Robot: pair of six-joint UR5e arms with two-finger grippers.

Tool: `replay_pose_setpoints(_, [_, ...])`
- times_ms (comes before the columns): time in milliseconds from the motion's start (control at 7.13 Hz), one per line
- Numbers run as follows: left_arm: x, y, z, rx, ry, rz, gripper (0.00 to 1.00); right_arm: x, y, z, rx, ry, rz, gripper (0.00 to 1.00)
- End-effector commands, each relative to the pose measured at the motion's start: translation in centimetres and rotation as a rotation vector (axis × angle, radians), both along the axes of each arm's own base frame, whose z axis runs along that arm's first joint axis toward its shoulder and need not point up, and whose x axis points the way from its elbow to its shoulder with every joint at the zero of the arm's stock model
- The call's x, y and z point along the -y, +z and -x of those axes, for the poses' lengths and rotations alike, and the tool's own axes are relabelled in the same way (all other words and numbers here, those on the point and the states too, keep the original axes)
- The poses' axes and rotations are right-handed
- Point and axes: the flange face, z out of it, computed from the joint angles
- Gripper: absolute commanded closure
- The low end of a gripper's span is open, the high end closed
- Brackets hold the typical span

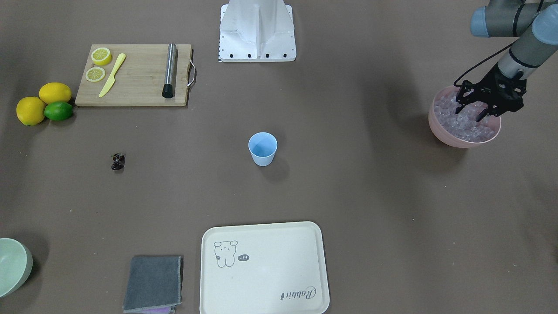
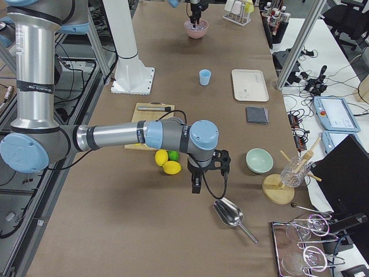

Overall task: Put ice and cherries in cup
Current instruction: 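Lower the left gripper into the pink bowl and grasp an ice cube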

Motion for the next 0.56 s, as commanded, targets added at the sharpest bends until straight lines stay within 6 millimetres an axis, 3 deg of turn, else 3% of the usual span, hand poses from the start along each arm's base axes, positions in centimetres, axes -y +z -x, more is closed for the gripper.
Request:
replay_pose_setpoints(0, [-0.21,0.37,-0.06,-0.003,0.010,0.017,0.34,0.29,-0.38,-0.05,0.003,0.002,-0.006,0.00])
replay_pose_setpoints(421, [-0.29,0.84,-0.15,-0.001,0.016,0.027,0.34,0.32,-0.52,-0.25,0.003,0.008,-0.008,0.00])
